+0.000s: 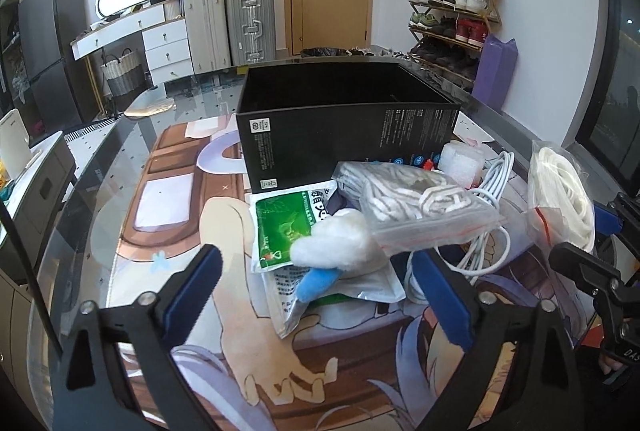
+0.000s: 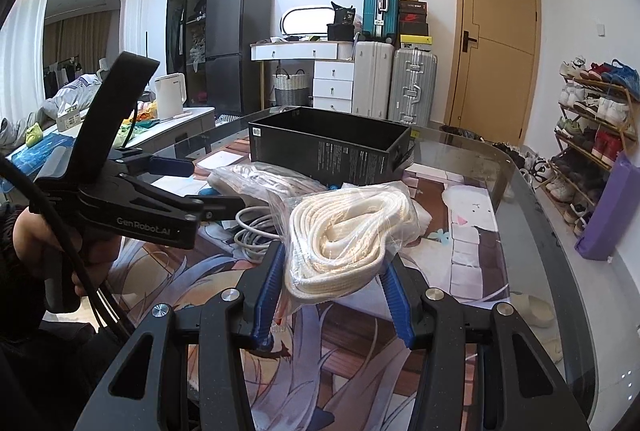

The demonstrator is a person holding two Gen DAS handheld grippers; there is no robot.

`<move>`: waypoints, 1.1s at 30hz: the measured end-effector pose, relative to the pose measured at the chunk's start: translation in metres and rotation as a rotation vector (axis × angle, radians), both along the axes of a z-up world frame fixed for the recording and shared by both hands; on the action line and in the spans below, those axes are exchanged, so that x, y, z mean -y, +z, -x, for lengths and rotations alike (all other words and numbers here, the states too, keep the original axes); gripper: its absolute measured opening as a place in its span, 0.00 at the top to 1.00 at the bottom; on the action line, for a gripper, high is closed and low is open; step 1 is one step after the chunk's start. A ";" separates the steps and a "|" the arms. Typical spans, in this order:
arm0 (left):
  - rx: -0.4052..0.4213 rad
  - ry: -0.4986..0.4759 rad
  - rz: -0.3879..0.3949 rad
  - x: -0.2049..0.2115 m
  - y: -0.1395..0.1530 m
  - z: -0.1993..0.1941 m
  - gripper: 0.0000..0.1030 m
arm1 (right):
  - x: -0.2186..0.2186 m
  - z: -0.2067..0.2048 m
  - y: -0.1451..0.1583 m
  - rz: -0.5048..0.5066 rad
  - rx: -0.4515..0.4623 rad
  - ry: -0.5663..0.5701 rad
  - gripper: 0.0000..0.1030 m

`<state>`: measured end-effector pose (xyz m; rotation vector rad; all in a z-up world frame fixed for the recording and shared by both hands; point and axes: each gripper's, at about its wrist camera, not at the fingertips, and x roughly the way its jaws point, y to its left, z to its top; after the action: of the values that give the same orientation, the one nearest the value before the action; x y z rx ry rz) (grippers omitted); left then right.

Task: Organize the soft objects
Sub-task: 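Close the left tool on the white plush toy while the right tool lifts the rope bag, then lift the plush toy with the left tool while the right tool carries the rope bag over the black box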

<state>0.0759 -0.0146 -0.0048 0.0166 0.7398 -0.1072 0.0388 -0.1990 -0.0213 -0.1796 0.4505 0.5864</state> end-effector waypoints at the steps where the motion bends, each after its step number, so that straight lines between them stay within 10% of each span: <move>1: -0.006 -0.003 0.002 0.000 0.000 0.000 0.15 | -0.001 0.000 0.000 -0.001 0.000 0.002 0.54; 10: -0.030 -0.040 0.022 0.008 -0.003 -0.005 0.55 | 0.002 -0.002 0.004 -0.012 -0.001 0.009 0.54; 33: 0.066 -0.041 0.106 -0.012 0.023 0.039 0.61 | 0.003 0.002 0.015 -0.028 0.034 0.022 0.54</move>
<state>0.0369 -0.0022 0.0182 -0.0655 0.6676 -0.1840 0.0365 -0.2016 -0.0058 -0.1682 0.4077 0.6104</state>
